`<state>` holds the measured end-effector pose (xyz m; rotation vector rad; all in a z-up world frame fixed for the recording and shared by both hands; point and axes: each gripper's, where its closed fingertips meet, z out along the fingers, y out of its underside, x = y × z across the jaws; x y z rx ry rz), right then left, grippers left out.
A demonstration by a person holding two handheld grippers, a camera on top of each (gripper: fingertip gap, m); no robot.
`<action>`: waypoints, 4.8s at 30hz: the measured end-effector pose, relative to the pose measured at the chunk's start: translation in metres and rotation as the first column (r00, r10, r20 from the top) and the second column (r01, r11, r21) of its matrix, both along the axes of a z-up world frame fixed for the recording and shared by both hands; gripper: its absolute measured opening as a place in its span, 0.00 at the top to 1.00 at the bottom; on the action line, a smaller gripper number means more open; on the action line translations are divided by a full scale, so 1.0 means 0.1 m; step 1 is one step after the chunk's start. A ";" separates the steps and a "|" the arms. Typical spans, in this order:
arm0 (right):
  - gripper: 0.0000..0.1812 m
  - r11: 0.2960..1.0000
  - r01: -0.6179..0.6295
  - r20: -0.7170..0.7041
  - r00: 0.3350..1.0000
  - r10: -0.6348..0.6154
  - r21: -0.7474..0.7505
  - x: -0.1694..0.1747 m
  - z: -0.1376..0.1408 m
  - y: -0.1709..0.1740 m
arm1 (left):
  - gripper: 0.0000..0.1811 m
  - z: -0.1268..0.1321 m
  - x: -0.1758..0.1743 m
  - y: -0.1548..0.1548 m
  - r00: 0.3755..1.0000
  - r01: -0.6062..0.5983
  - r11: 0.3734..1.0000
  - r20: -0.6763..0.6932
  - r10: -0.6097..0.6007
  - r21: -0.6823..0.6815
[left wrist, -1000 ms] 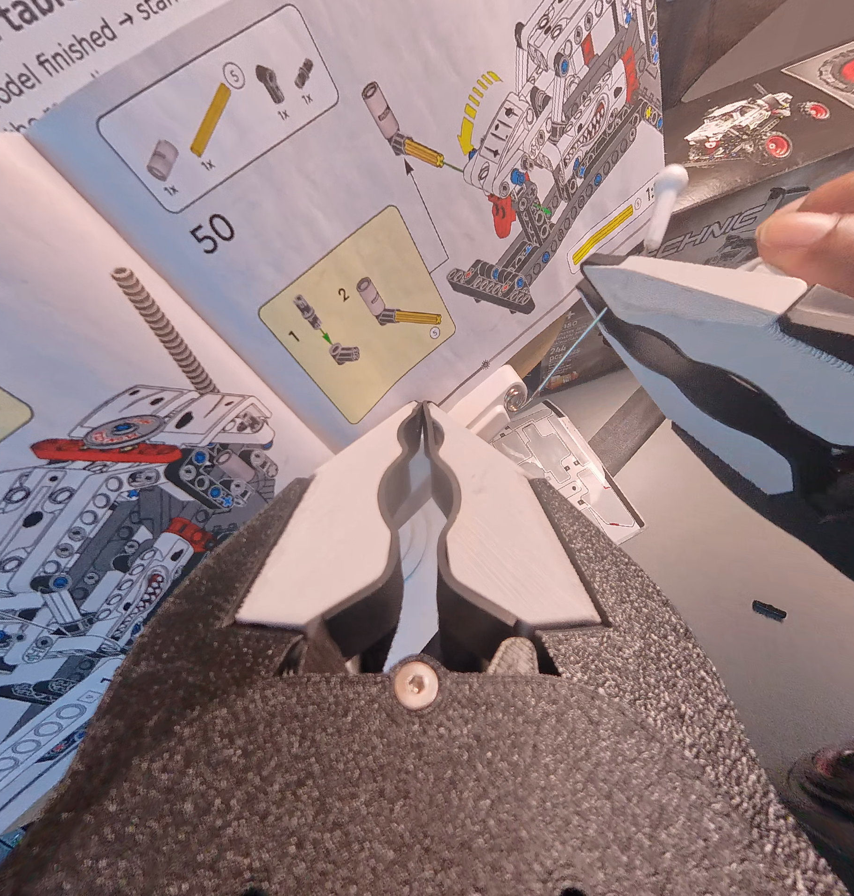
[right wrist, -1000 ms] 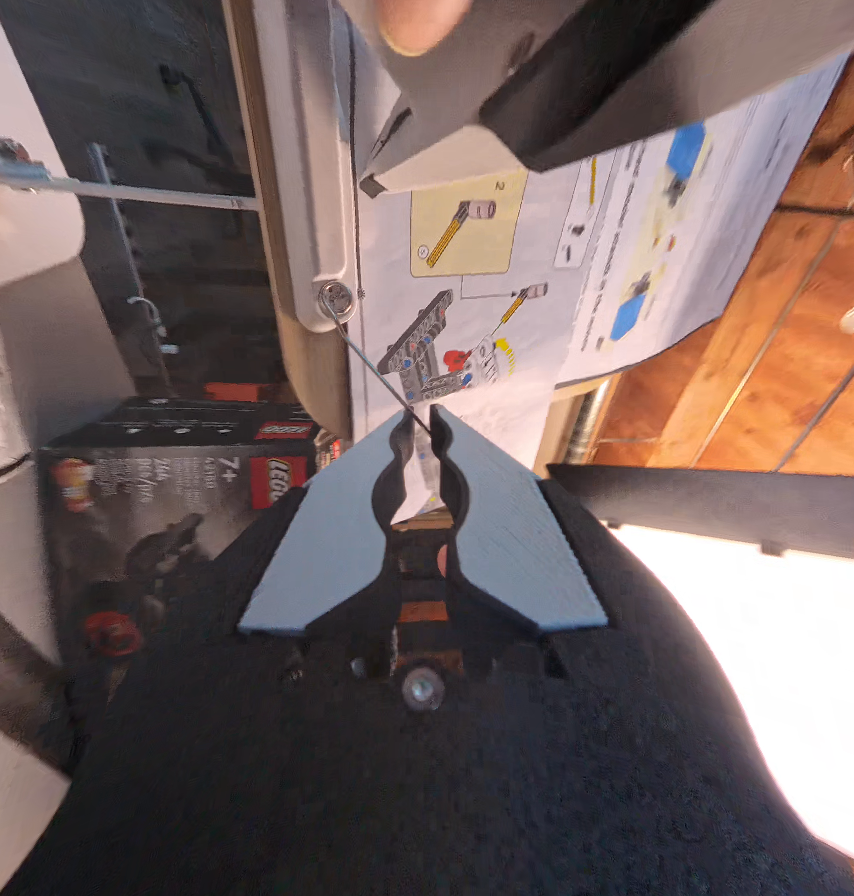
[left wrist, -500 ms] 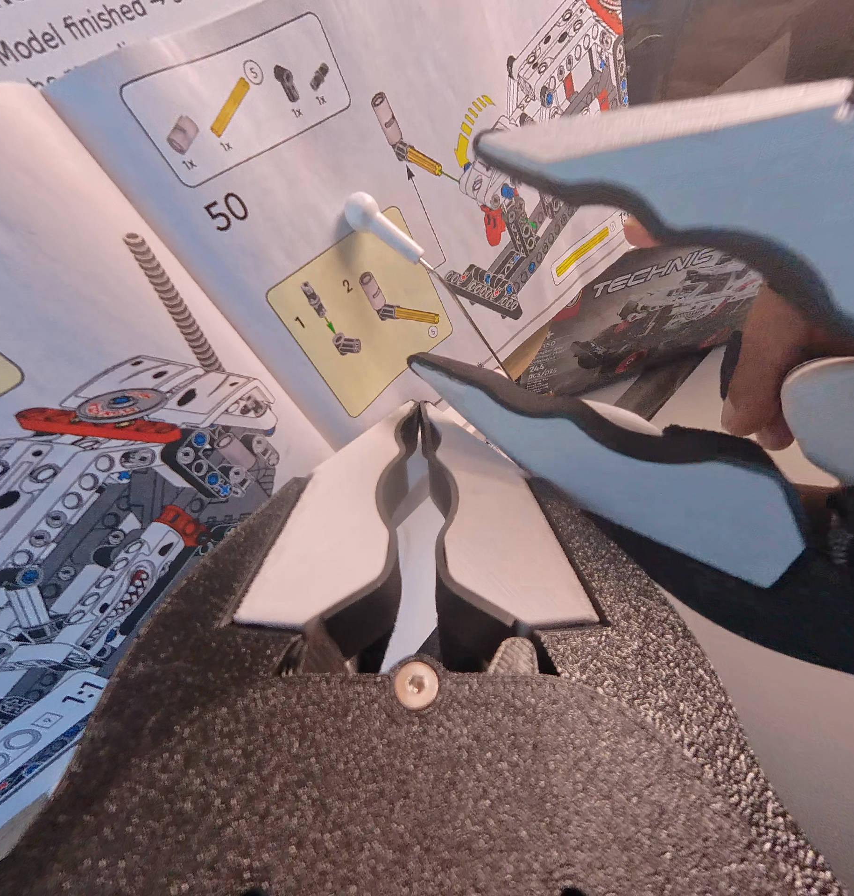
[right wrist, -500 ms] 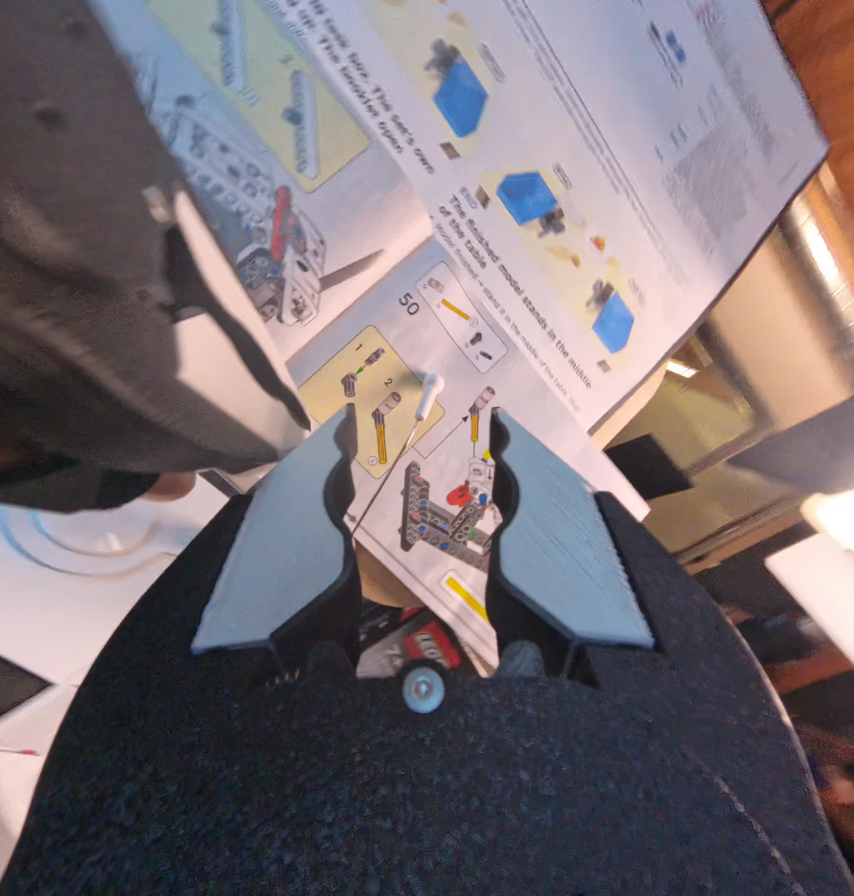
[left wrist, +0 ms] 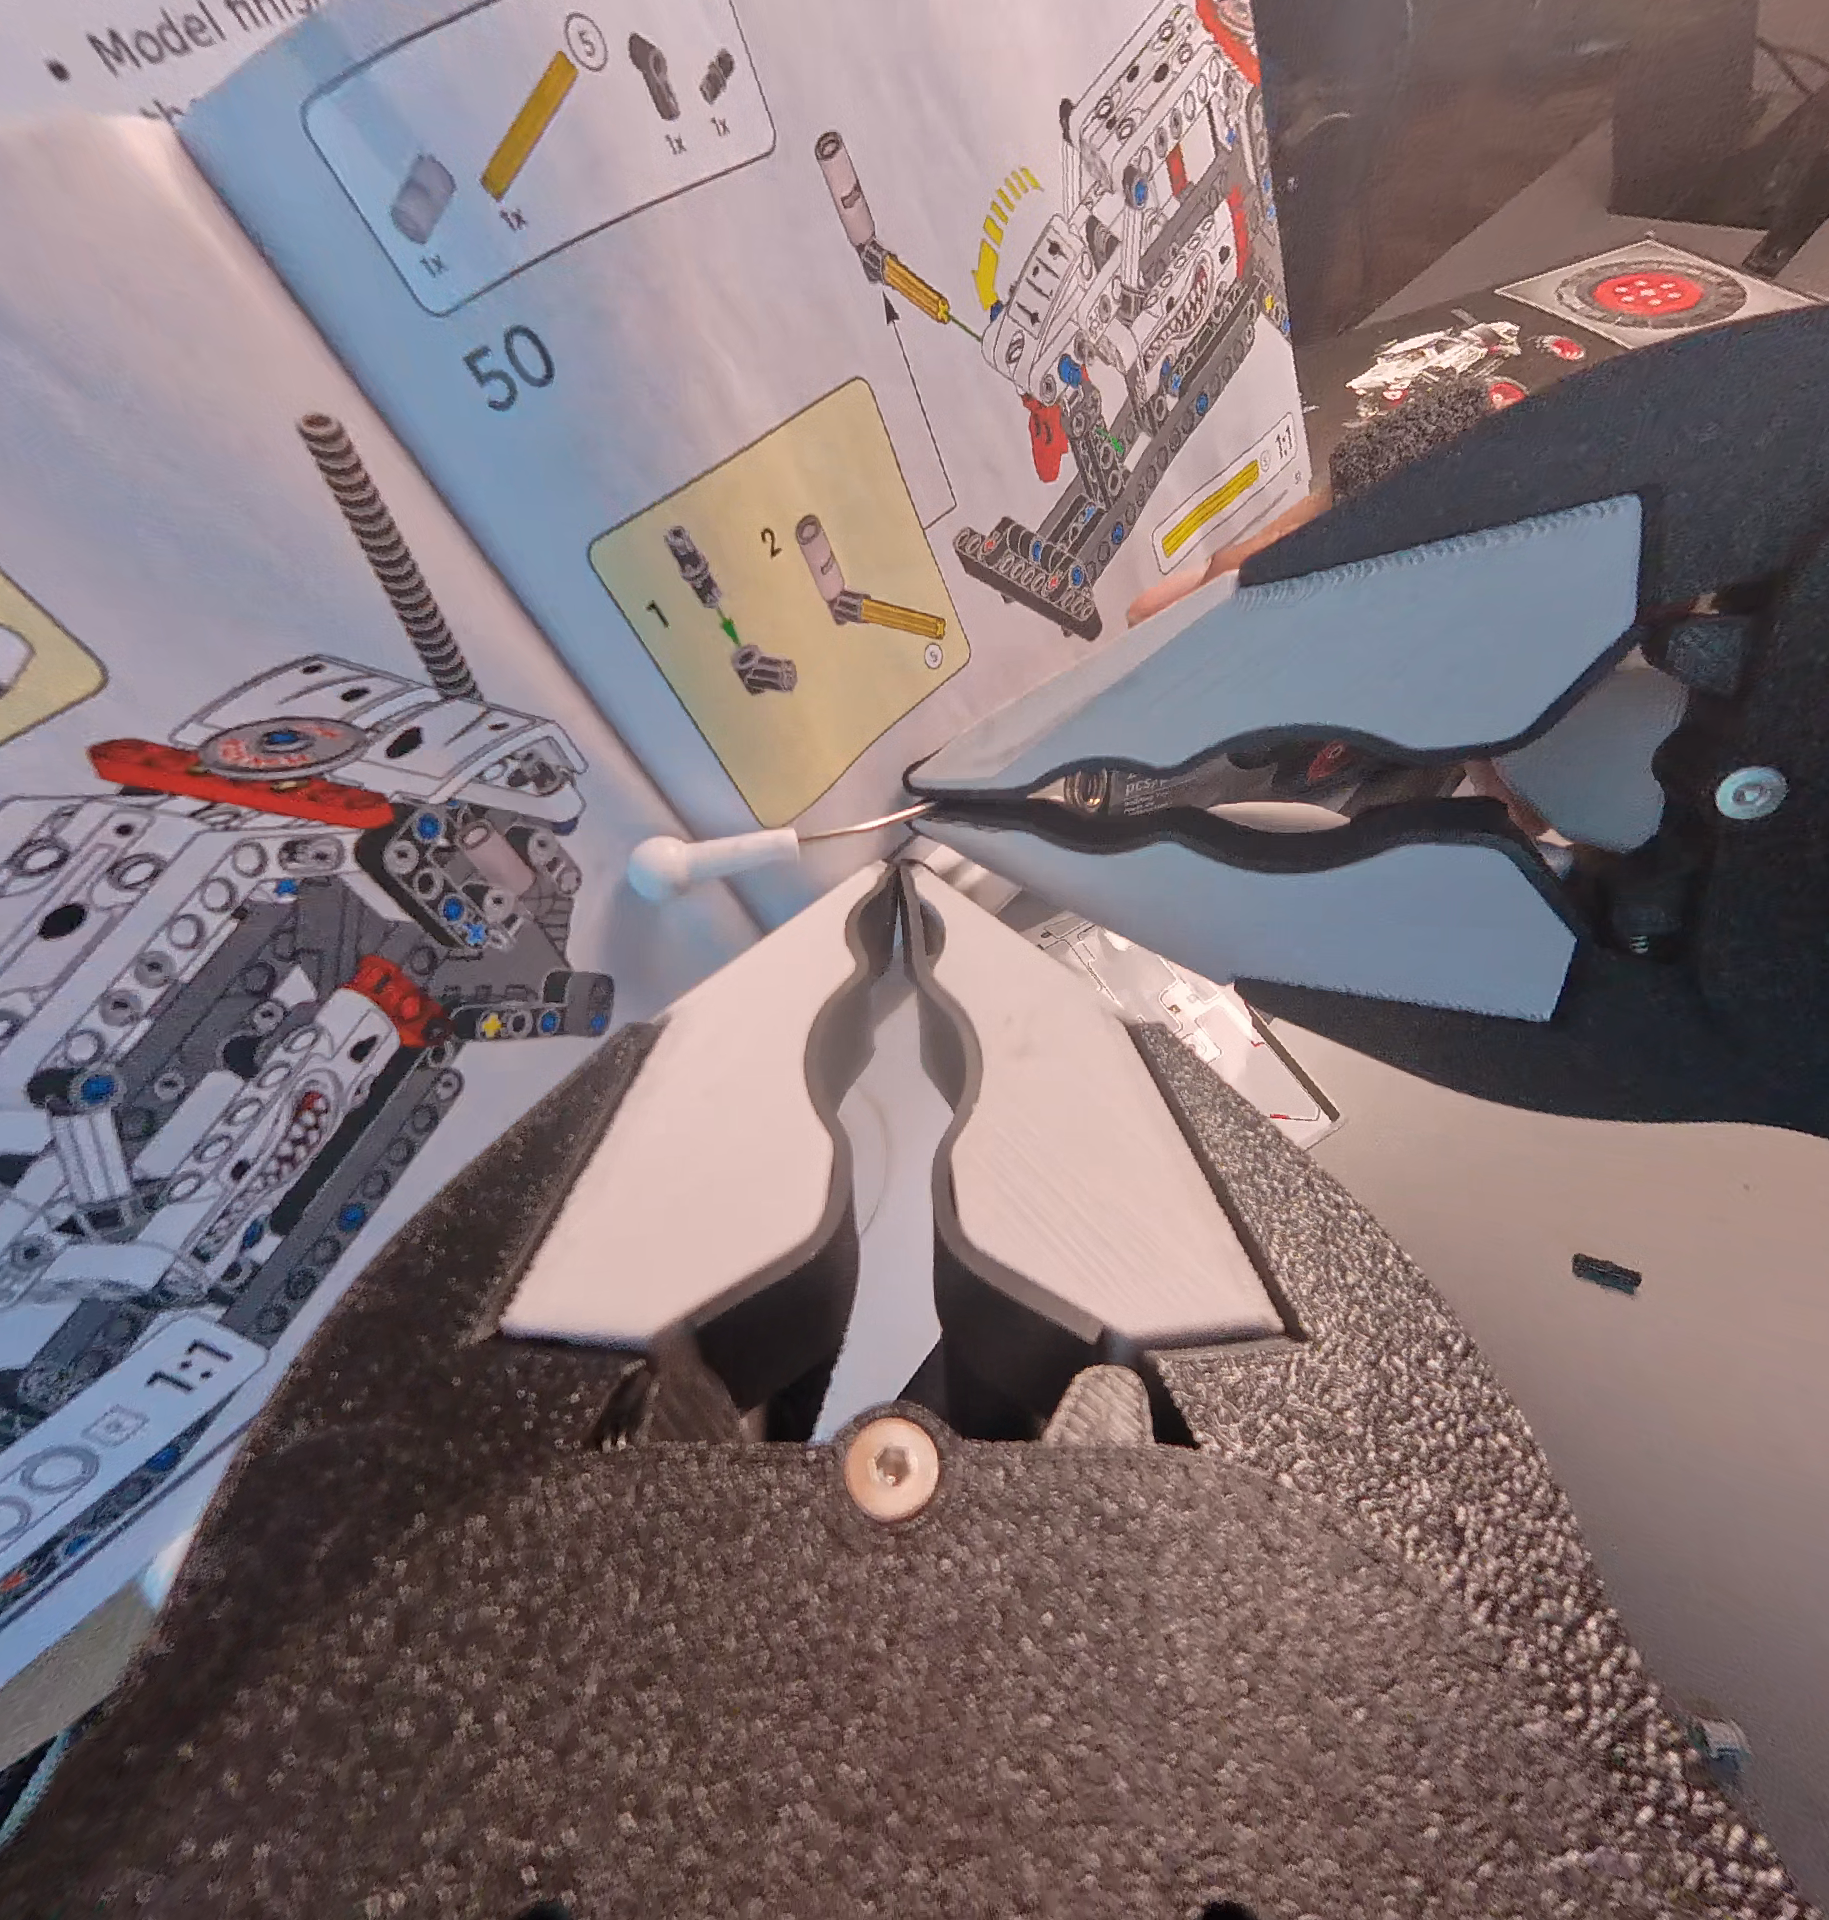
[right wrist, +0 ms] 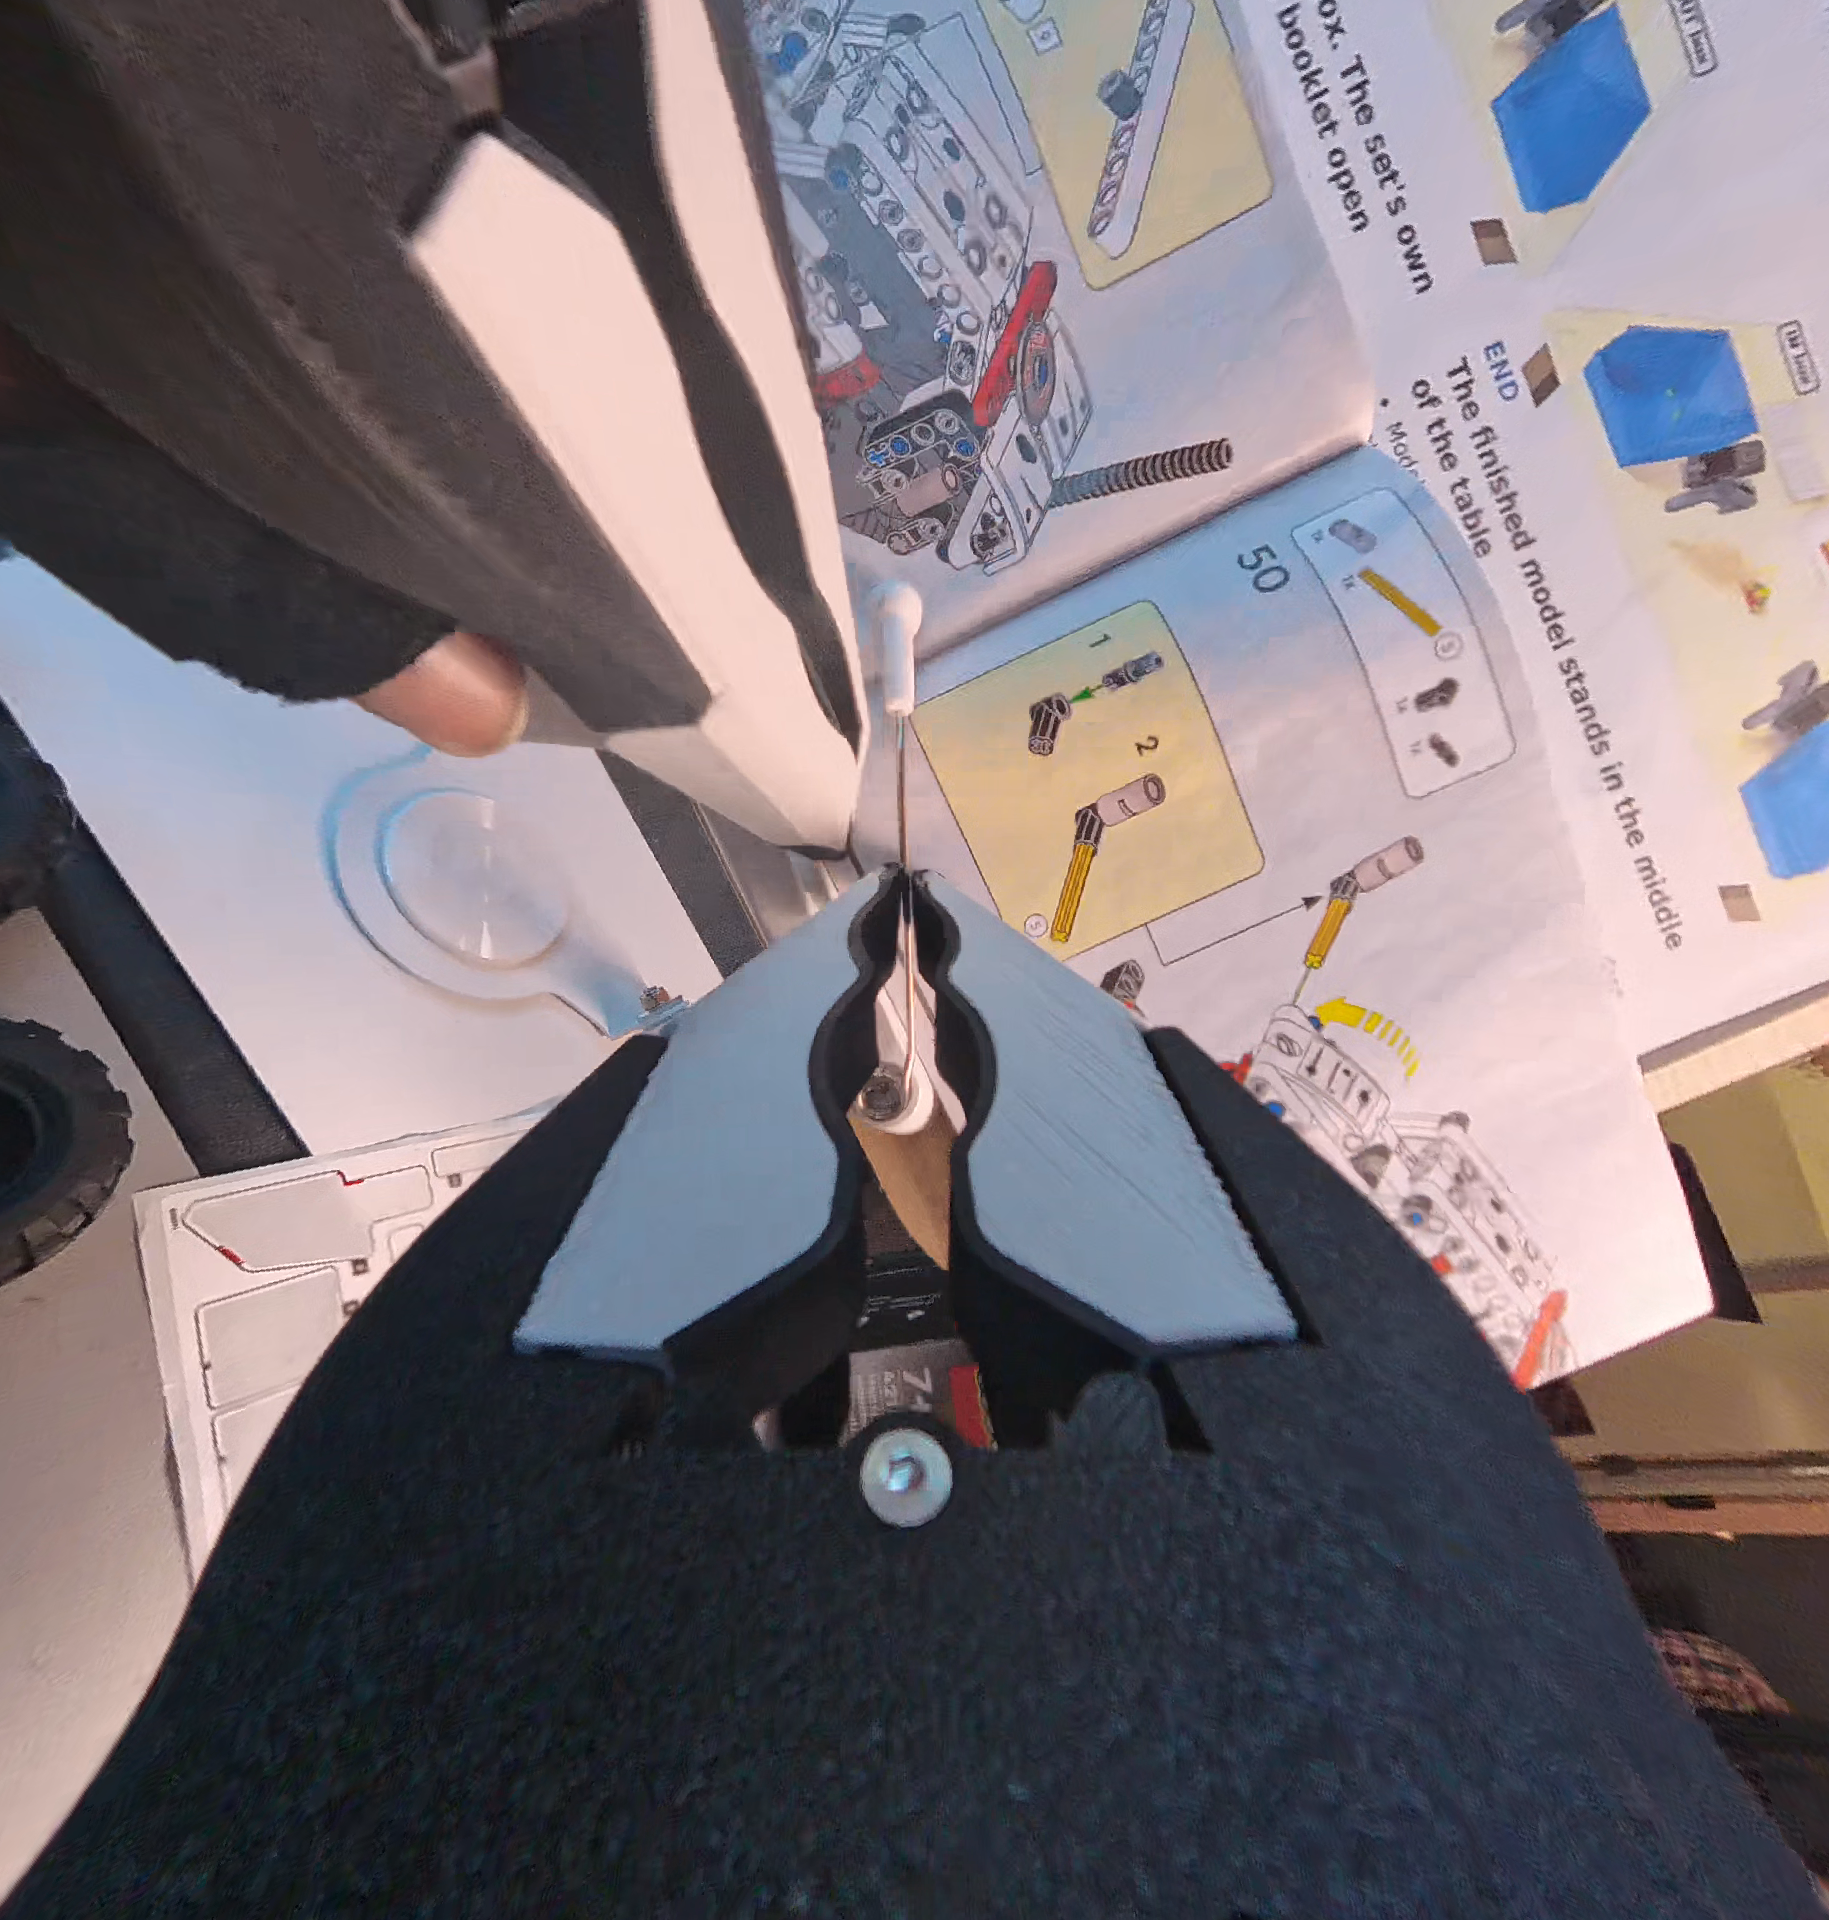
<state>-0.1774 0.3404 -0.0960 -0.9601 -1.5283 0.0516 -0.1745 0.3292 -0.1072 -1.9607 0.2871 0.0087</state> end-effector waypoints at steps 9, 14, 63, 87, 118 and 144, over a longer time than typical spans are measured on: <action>0.68 0.883 -0.044 -0.429 0.884 -0.183 -0.467 0.42 0.41 0.14 | 0.91 0.33 -0.12 -0.44 0.996 -0.092 0.955 0.025 0.089 0.280; 0.74 0.856 -0.054 -0.506 0.826 -0.251 -0.514 0.57 0.66 0.29 | 0.85 0.45 -0.05 -0.75 0.991 -0.118 0.930 0.095 0.090 0.348; 0.97 0.806 0.011 0.223 0.963 0.151 -0.591 3.02 -1.62 -3.02 | 0.96 -1.56 2.86 -2.97 0.548 0.796 0.544 -0.063 -0.834 -0.267; 0.97 0.741 -0.080 0.173 0.951 0.257 -0.667 3.08 -1.62 -3.08 | 0.96 -1.42 2.26 -3.17 0.588 0.785 0.557 0.042 -0.808 -0.272; 0.94 0.763 -0.162 0.124 0.945 0.303 -0.626 2.98 -1.59 -3.17 | 0.94 -1.50 2.86 -3.13 0.647 0.726 0.641 -0.068 -0.759 -0.248; 0.96 0.757 -0.184 0.124 0.936 0.331 -0.627 2.93 -1.60 -3.22 | 0.97 -1.51 2.78 -3.20 0.600 0.742 0.606 -0.120 -0.791 -0.286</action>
